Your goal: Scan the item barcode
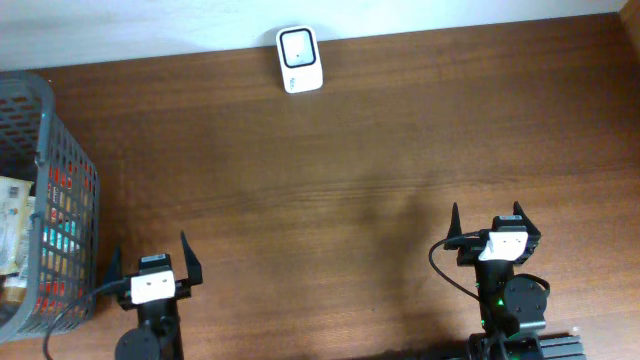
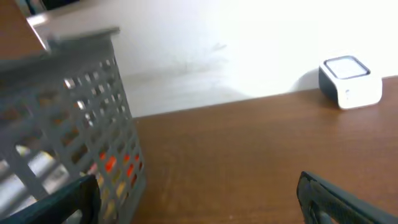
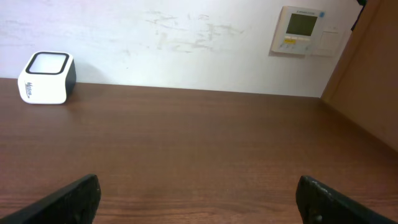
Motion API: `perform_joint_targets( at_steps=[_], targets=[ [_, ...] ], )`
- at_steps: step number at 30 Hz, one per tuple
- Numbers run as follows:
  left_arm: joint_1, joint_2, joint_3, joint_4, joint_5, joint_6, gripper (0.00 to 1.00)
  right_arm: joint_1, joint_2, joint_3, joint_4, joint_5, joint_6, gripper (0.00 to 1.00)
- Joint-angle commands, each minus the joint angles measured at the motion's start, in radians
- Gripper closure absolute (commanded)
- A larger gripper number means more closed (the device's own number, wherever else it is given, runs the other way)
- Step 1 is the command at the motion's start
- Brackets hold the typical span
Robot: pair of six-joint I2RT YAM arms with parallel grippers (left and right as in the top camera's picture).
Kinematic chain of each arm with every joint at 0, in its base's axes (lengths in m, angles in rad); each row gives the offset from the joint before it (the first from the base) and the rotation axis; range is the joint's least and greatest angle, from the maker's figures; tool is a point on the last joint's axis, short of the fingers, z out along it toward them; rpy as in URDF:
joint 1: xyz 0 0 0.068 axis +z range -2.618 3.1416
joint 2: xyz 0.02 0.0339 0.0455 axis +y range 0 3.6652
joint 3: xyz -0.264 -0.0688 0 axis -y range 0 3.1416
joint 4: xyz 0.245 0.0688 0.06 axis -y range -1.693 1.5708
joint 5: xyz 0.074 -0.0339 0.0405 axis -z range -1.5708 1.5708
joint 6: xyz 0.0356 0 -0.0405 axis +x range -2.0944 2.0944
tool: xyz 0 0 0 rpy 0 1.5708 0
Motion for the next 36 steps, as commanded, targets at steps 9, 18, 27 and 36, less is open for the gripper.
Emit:
perform_joint_targets(
  at_steps=[9,18,27,36],
  targets=[
    [0.003,0.61,0.787,-0.187,0.173,0.061,0.01,0.009,-0.011,-0.007,-0.003,0.016,0.004,0.02],
    [0.003,1.361,2.058,-1.2,0.31,0.061,0.01,0.009,-0.011,-0.007,-0.003,0.016,0.004,0.02],
    [0.003,1.426,2.185,-1.258,0.264,0.061,0.01,0.009,-0.011,-0.007,-0.003,0.016,0.004,0.02],
    [0.003,1.427,2.185,-1.21,-0.268,-0.334,0.03,0.009,-0.011,-0.007,-0.003,0.016,0.004,0.01]
  ],
)
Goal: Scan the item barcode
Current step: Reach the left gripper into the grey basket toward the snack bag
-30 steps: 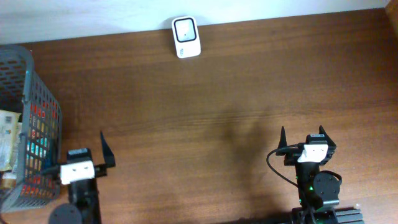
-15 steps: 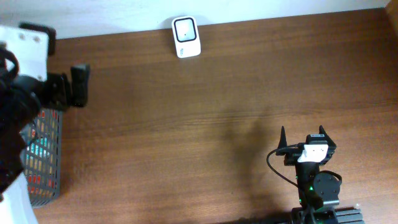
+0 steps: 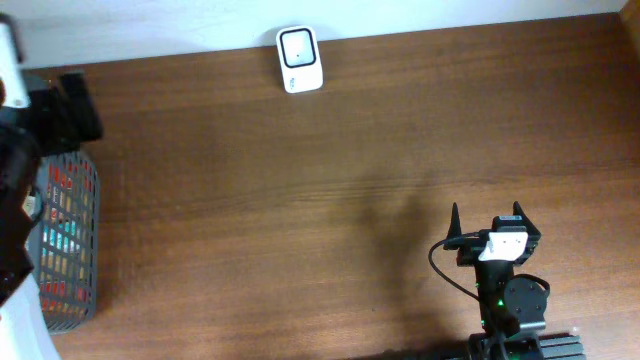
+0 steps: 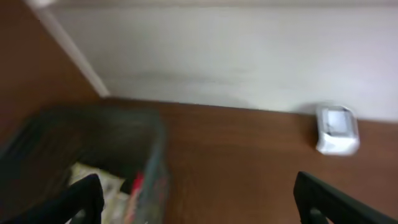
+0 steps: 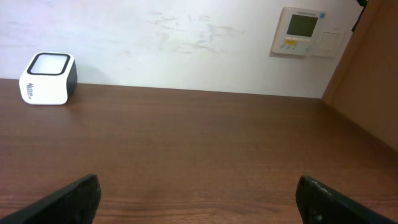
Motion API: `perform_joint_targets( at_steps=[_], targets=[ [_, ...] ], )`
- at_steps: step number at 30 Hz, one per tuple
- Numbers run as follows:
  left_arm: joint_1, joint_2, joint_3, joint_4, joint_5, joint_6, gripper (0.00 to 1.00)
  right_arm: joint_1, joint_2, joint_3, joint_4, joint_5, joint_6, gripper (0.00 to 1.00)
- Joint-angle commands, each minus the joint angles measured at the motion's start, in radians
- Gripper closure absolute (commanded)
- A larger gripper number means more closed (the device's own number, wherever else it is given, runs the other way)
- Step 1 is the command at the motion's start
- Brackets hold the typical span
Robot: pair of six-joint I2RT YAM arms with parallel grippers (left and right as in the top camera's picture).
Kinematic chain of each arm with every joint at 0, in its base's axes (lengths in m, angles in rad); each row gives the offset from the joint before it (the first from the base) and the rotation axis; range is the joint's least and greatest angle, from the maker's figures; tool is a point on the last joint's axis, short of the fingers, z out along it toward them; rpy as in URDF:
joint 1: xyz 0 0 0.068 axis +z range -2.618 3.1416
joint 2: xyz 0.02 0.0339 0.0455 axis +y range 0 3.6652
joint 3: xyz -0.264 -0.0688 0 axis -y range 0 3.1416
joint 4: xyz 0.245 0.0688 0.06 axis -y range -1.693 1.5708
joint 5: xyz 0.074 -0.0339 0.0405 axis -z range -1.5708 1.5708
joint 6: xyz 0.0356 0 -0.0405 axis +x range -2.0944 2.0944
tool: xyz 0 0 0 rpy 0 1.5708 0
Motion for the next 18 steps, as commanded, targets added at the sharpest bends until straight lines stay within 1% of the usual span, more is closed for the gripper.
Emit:
perform_joint_targets(
  at_steps=[1,2,6,9,14,18],
  targets=[
    [0.002,0.005,0.021,-0.001,-0.214,-0.132,0.03,0.006,-0.008,-0.007,-0.003,0.016,0.004,0.01],
    [0.006,0.005,0.021,-0.005,-0.245,-0.155,0.0,0.006,-0.008,-0.007,-0.004,0.016,0.004,0.02],
    [0.078,0.005,0.021,-0.029,-0.24,-0.232,0.01,0.006,-0.008,-0.007,-0.004,0.016,0.004,0.02],
    [0.121,0.005,0.021,-0.032,-0.235,-0.231,0.01,0.006,-0.008,-0.007,-0.004,0.016,0.004,0.02],
    [0.135,0.006,0.021,-0.08,-0.235,-0.231,0.01,0.006,-0.008,-0.007,-0.003,0.016,0.004,0.02],
    [0.167,0.008,0.021,-0.071,-0.237,-0.232,0.01,0.006,-0.008,-0.007,-0.003,0.016,0.004,0.02]
  ],
)
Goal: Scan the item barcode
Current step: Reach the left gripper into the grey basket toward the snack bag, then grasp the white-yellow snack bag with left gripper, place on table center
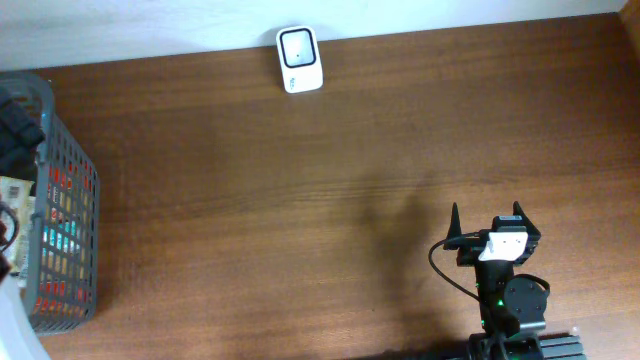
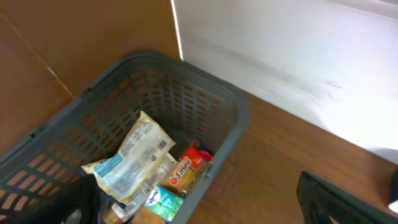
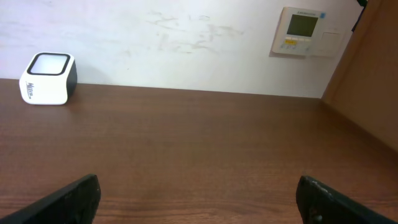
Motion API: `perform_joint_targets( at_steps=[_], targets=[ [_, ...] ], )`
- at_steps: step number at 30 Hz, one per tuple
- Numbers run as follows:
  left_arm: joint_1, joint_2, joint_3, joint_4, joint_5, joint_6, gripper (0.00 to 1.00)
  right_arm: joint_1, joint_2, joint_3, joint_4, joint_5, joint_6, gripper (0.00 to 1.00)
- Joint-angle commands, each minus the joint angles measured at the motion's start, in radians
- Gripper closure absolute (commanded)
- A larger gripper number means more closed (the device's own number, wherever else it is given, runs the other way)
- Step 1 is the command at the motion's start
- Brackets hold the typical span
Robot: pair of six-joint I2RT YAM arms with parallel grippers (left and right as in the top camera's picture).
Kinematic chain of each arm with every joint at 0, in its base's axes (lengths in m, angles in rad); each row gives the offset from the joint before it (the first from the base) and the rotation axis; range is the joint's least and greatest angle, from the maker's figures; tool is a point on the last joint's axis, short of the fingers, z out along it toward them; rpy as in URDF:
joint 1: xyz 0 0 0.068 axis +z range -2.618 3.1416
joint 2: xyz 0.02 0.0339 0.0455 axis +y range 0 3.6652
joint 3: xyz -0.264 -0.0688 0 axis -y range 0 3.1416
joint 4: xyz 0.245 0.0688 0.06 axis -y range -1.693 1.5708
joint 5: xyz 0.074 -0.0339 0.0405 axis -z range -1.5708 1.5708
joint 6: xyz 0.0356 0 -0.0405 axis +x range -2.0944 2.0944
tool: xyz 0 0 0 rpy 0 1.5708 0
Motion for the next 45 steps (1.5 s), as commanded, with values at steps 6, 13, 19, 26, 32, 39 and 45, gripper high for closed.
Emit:
perform_joint_targets(
  at_steps=[6,13,19,26,32,39,45],
  targets=[
    [0.05,0.024,0.021,0.012,-0.01,-0.013,0.01,0.006,-0.008,-0.007,-0.003,0.016,0.004,0.02],
    [0.235,0.185,0.021,0.036,-0.031,0.026,0.01,0.006,-0.008,-0.007,-0.003,0.016,0.004,0.02],
    [0.417,0.359,0.015,0.084,0.029,0.075,0.12,0.006,-0.008,-0.007,-0.004,0.016,0.004,0.02],
    [0.468,0.545,-0.035,0.195,0.13,0.327,0.12,0.006,-0.008,-0.007,-0.003,0.016,0.004,0.02],
    [0.502,0.758,-0.035,0.224,0.265,0.471,0.09,0.006,-0.008,-0.007,-0.003,0.016,0.004,0.02],
    [0.505,0.833,-0.035,0.295,0.264,0.543,0.16,0.006,-0.008,-0.007,-0.003,0.016,0.004,0.02],
    [0.523,0.893,-0.057,0.282,0.196,0.542,0.3,0.006,-0.008,-0.007,-0.004,0.016,0.004,0.02]
  ],
)
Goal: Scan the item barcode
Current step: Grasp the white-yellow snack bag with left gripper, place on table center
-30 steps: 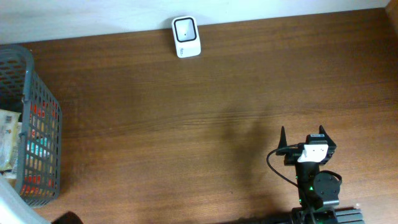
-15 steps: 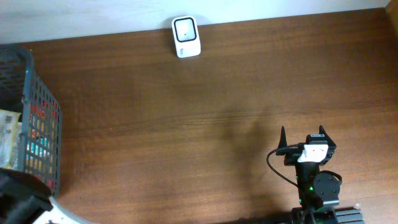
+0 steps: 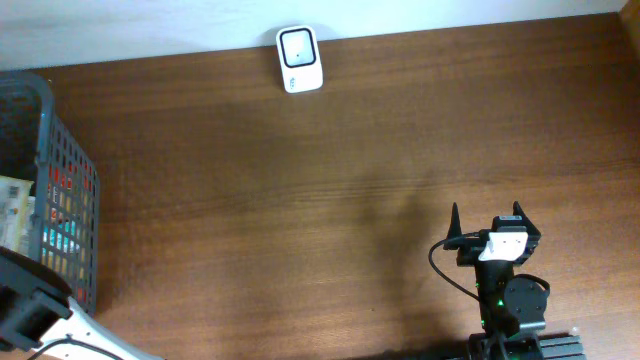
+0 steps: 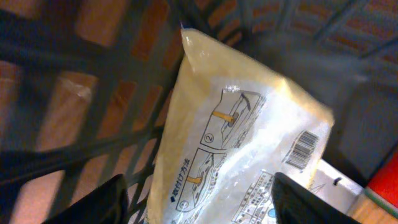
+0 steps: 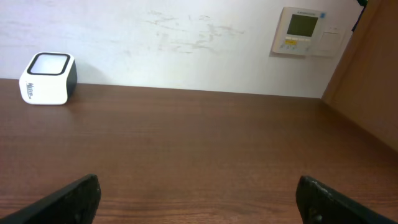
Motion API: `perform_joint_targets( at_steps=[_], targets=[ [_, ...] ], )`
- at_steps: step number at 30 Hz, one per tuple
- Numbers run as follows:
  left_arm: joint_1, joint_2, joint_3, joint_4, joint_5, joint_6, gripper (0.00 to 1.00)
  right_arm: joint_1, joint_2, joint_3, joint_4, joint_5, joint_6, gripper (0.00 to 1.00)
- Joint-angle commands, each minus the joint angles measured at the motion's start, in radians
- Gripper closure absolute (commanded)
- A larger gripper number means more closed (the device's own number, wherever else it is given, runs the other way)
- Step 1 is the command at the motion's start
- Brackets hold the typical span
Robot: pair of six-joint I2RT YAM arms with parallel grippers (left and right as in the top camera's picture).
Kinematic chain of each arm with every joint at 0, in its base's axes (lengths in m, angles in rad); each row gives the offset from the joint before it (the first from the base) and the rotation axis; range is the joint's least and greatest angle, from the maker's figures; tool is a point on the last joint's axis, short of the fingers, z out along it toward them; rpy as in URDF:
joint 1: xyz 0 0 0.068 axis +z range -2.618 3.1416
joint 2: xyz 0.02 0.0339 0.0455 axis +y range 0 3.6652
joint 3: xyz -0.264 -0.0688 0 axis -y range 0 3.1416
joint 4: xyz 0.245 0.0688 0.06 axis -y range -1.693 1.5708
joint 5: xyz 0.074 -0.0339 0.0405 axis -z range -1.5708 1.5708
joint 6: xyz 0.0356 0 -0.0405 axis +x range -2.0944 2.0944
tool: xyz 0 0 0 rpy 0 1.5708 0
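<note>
A pale yellow packet [image 4: 242, 143] with a barcode [image 4: 303, 148] on it lies inside the grey mesh basket [image 4: 81, 143]. My left gripper [image 4: 199, 208] is open low in the basket, its fingers [image 4: 109, 202] on either side of the packet's near end. The white scanner [image 3: 299, 59] stands at the table's far edge and also shows as the scanner [image 5: 46, 78] at left in the right wrist view. My right gripper [image 3: 490, 235] rests open near the table's front, and as the right gripper [image 5: 199, 202] it holds nothing.
The basket [image 3: 62, 200] stands at the table's left edge with several packets inside. My left arm [image 3: 30, 310] shows at the lower left corner of the overhead view. A red packet [image 4: 385, 180] lies beside the pale one. A wall thermostat [image 5: 303, 30] hangs behind the table.
My left gripper was high above the basket, looking down at the packets in it. Now it is low inside the basket, open around the pale packet. The right arm has not moved.
My left gripper first rested open at the table's front beside the basket. Then it was raised near the basket's far end, then looked down into the basket from above. Now it is open close over the pale packet. The right gripper stayed still throughout.
</note>
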Motion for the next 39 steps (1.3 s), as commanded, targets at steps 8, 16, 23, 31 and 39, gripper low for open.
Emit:
perform_joint_targets(
  at_steps=[8,16,23,31,39],
  targets=[
    [0.028,0.059,-0.103,0.014,0.042,0.007,0.5,0.006,-0.008,-0.007,-0.003,0.016,0.005,0.02],
    [0.03,0.001,-0.005,-0.047,0.053,0.007,1.0,0.006,-0.008,-0.007,-0.003,0.016,0.005,0.02],
    [0.029,-0.304,0.164,-0.031,0.104,-0.039,1.0,0.006,-0.008,-0.007,-0.003,0.016,0.005,0.02],
    [-0.043,-0.604,0.164,-0.187,0.712,-0.317,1.0,0.006,-0.008,-0.007,-0.003,0.016,0.005,0.02],
    [-0.686,-0.589,-0.069,-0.229,0.589,-0.318,1.0,0.006,-0.008,-0.007,-0.003,0.016,0.005,0.02]
  ],
)
